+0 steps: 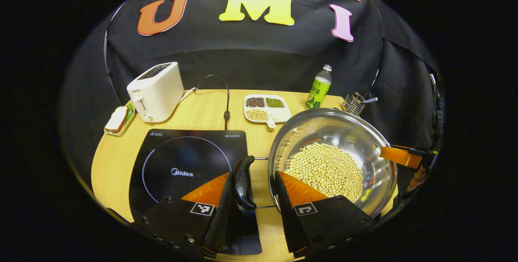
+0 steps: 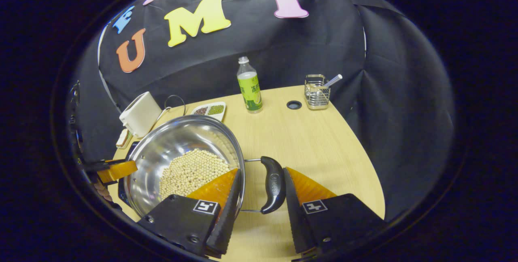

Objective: First push the handle of the pot to place it horizontally, then grasp the pot with both hands and set it on the induction cooktop.

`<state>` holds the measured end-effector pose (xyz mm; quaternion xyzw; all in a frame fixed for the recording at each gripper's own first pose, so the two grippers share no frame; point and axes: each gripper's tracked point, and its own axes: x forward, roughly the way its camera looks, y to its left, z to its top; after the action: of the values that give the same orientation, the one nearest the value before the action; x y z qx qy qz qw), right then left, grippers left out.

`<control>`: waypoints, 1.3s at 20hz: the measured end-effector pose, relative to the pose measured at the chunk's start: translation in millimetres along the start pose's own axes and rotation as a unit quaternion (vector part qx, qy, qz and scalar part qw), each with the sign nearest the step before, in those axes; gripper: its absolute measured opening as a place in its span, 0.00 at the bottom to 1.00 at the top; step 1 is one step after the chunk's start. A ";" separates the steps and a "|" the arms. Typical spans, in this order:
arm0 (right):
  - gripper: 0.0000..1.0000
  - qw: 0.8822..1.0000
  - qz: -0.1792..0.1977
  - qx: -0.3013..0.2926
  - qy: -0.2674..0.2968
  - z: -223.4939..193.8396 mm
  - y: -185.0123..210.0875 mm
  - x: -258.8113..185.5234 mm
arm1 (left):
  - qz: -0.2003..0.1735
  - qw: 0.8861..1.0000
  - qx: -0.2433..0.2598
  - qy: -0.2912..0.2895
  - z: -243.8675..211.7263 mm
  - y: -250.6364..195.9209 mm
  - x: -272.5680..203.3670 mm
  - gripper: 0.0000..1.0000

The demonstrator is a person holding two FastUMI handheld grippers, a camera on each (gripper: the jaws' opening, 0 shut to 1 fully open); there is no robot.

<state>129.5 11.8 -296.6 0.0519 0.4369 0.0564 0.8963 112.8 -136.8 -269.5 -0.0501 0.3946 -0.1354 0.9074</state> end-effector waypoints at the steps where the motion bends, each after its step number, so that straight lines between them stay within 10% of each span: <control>1: 0.62 1.000 0.001 -0.001 -0.001 6.5 6.1 -6.9 | -0.001 1.000 0.003 -0.002 7.8 3.0 -6.7 0.56; 14: 0.61 0.999 0.023 -0.037 -0.032 65.4 110.0 -70.3 | 0.021 0.999 -0.006 -0.041 70.2 77.7 -89.8 0.56; 26: 0.61 0.995 0.072 -0.072 -0.009 49.3 237.4 -19.8 | 0.077 0.996 -0.042 -0.027 54.7 197.7 -92.6 0.56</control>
<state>143.1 241.3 -217.3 0.0189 0.4183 0.1515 0.8954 133.1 78.1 -206.1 -0.0618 0.3777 -0.0471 0.9227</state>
